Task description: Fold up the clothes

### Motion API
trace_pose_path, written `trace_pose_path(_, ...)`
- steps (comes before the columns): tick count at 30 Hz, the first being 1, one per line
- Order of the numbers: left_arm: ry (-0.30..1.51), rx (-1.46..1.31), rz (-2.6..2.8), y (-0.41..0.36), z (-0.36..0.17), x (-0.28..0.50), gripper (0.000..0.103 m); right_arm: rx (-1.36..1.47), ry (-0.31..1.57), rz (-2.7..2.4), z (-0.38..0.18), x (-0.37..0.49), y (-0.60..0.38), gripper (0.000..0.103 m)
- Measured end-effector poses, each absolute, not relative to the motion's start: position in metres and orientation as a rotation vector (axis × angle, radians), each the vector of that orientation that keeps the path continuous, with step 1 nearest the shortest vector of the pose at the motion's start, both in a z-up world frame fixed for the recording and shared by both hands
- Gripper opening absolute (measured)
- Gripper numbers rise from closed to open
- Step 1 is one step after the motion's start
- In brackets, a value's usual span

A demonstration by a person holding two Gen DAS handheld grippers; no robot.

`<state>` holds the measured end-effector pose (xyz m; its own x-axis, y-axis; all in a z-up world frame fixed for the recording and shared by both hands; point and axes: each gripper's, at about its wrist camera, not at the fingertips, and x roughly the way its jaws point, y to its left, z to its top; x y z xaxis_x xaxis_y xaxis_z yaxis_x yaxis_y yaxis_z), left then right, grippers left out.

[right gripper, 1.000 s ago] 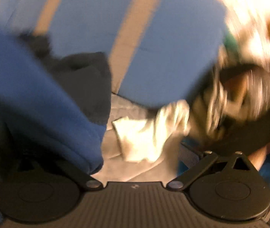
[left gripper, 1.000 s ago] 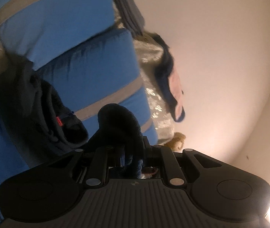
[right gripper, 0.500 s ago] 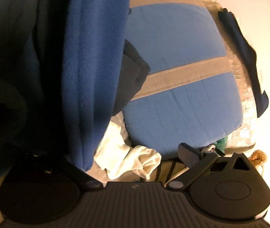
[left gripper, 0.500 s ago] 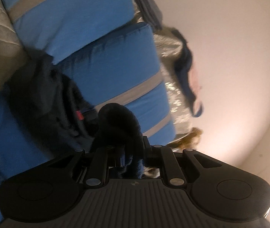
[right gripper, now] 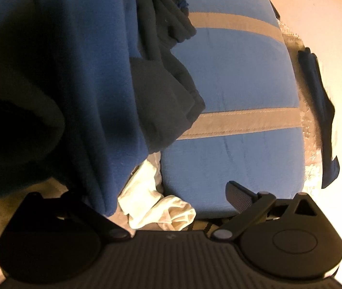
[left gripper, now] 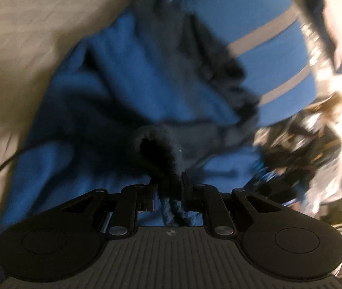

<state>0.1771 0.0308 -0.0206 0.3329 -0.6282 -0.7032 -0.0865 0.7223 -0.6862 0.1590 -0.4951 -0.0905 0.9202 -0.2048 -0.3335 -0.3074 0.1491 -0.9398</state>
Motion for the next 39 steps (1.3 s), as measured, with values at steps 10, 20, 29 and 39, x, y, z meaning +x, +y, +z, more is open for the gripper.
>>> trace_pose_path(10, 1.253, -0.544, -0.349, 0.005, -0.031, 0.165, 0.013, -1.393, 0.588, 0.214, -0.052, 0.122, -0.498, 0.103)
trace_pose_path(20, 0.807, 0.197, -0.439, -0.073, 0.016, 0.093, 0.013, -0.625, 0.591, 0.280, 0.037, 0.152, -0.466, 0.103)
trace_pose_path(29, 0.763, 0.542, -0.524, -0.111, -0.015, 0.048, 0.013, -0.253, 0.746, 0.375, 0.014, 0.230, -0.381, 0.094)
trace_pose_path(39, 0.794, 0.561, -0.555, -0.111, -0.019, 0.049, 0.013, -0.174, 0.941, 0.519, -0.030, 0.285, -0.353, 0.083)
